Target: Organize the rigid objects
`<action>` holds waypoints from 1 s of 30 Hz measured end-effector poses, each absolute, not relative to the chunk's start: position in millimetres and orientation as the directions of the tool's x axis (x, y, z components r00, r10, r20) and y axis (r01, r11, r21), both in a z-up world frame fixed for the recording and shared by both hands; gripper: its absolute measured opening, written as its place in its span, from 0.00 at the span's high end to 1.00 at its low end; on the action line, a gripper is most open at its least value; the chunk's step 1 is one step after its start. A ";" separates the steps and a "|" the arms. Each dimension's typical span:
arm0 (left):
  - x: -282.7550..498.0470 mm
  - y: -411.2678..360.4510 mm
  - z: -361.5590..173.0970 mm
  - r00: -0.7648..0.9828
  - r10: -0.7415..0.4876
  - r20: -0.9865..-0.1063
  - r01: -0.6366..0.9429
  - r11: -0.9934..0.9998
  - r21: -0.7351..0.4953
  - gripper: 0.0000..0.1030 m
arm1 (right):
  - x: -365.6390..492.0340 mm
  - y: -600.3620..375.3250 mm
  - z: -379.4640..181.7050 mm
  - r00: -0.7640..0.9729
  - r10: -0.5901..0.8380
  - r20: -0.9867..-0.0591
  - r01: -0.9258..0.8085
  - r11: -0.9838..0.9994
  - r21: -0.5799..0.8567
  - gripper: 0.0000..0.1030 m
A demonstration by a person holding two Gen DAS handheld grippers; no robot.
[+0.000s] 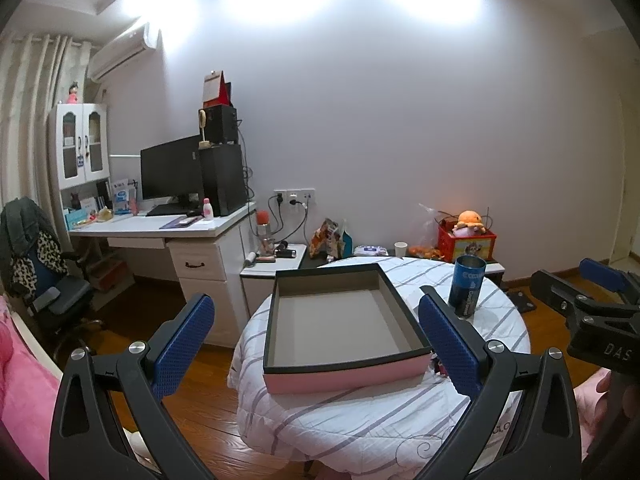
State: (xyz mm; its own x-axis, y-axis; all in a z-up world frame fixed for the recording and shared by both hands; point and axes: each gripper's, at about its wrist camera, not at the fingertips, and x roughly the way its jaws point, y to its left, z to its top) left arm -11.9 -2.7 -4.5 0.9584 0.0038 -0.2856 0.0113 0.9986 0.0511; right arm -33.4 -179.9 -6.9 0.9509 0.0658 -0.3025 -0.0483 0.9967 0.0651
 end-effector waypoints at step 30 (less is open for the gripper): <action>-15.2 -6.4 -3.7 0.962 -0.020 -0.274 0.035 0.998 0.050 0.00 | -41.3 -180.5 -9.4 0.952 0.051 -0.301 -0.037 0.998 0.051 0.00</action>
State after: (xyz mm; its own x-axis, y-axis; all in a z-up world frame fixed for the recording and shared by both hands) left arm -15.2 -6.4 -3.7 0.9616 -0.0198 -0.2738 0.0348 0.9981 0.0501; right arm -41.3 -180.5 -9.4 0.9522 0.0509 -0.3011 -0.0371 0.9980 0.0515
